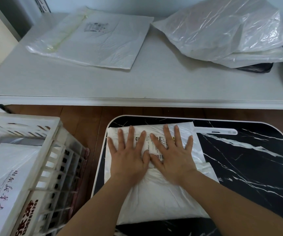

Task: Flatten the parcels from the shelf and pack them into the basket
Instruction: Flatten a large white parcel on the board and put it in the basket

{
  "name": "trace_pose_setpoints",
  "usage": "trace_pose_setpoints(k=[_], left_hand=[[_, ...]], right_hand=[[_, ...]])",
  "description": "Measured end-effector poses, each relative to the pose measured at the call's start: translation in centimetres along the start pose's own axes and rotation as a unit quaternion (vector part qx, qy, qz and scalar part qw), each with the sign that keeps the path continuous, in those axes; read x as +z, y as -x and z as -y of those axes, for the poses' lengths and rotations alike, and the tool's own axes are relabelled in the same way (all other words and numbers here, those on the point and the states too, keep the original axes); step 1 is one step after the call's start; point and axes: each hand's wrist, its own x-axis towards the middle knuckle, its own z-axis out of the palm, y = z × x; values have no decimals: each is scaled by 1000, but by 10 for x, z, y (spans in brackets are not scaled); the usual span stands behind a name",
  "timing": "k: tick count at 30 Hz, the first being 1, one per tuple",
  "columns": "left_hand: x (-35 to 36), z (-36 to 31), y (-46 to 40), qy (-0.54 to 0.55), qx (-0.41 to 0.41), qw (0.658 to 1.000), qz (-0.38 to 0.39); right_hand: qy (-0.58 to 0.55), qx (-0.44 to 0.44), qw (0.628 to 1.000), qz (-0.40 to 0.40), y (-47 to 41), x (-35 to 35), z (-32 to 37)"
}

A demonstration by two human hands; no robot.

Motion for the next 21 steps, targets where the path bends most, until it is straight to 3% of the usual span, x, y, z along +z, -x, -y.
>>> trace_pose_setpoints(k=[16,21], left_hand=[[1,-1,-1,-1,-12,1000,8],[1,0,-1,-7,-10,1000,7]], right_hand=[[-46,29,997,-51,14,6,6],[-21,-19,998,-61,67,19,-3]])
